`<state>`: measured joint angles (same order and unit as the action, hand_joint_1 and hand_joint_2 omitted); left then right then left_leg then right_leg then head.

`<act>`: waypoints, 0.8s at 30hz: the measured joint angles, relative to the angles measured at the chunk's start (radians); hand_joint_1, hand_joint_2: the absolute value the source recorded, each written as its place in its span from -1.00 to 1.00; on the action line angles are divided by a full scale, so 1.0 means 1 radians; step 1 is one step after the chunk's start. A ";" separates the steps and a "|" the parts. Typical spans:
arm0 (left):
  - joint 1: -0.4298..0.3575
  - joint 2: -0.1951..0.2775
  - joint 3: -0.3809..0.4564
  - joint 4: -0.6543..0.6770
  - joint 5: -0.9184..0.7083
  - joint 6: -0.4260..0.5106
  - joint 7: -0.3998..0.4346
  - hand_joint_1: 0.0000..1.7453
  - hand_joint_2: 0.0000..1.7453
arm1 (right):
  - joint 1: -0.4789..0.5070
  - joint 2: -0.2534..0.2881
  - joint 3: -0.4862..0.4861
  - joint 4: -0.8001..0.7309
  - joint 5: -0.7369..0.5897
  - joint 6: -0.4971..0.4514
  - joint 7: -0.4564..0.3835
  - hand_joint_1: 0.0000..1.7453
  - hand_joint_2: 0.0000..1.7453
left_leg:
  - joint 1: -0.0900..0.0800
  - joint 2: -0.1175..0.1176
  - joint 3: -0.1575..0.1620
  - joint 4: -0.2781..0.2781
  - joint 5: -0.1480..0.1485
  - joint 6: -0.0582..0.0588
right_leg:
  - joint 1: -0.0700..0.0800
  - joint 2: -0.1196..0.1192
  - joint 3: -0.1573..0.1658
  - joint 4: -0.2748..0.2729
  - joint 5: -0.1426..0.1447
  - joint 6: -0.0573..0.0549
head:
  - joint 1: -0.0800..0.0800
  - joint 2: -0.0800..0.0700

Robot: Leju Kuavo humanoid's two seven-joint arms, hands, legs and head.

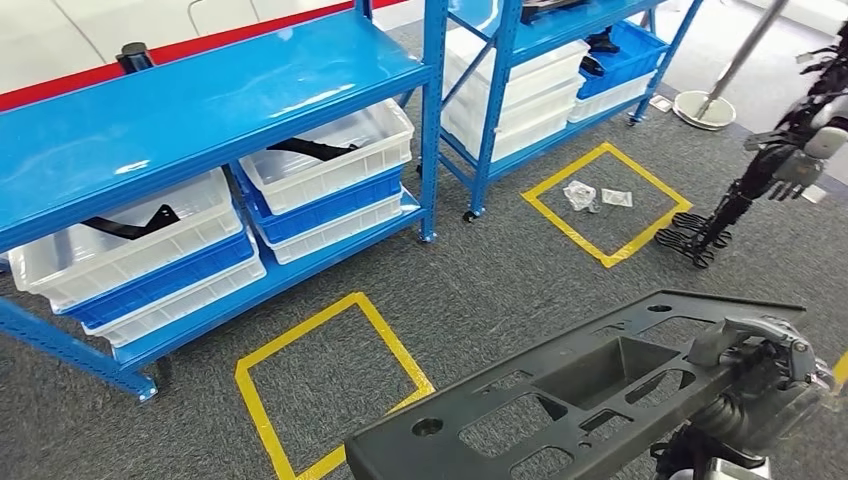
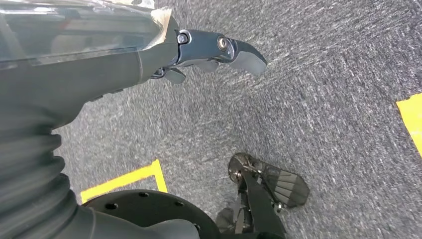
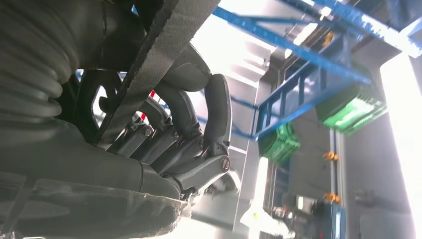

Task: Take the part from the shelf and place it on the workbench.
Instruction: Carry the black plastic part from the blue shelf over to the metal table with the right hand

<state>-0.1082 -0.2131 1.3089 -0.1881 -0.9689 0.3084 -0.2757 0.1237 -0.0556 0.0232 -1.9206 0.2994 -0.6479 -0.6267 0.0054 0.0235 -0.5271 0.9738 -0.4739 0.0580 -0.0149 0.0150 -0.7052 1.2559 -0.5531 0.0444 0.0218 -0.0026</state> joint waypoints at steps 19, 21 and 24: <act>0.002 -0.004 0.011 0.000 0.018 0.025 0.016 -1.00 1.00 | -0.011 0.000 -0.002 0.000 -0.002 0.007 0.012 1.00 1.00 | 0.009 -0.046 -0.081 0.201 -0.076 -0.045 | -0.013 0.050 0.147 -0.261 0.103 -0.023 | -0.010 0.000; 0.002 -0.004 0.011 0.000 0.014 0.024 0.025 -1.00 1.00 | -0.010 0.000 -0.002 0.000 -0.003 0.005 0.012 1.00 1.00 | 0.015 -0.101 -0.026 0.080 -0.029 -0.044 | -0.009 0.074 0.140 -0.254 0.103 -0.016 | -0.010 0.000; 0.004 -0.005 0.011 0.000 0.006 0.019 0.043 -1.00 1.00 | 0.006 0.003 -0.004 -0.003 -0.003 -0.005 0.014 1.00 1.00 | 0.010 -0.112 -0.013 0.041 -0.024 -0.037 | -0.012 0.109 0.121 -0.255 0.112 0.006 | -0.009 0.000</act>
<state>-0.1045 -0.2178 1.3199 -0.1881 -0.9629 0.3272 -0.2327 0.1297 -0.0528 0.0195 -1.9239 0.2961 -0.6531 -0.6129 0.0152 -0.0888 -0.5398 1.0147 -0.4978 0.0207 -0.0265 0.1241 -0.5837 1.0005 -0.4411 0.0506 0.0129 -0.0026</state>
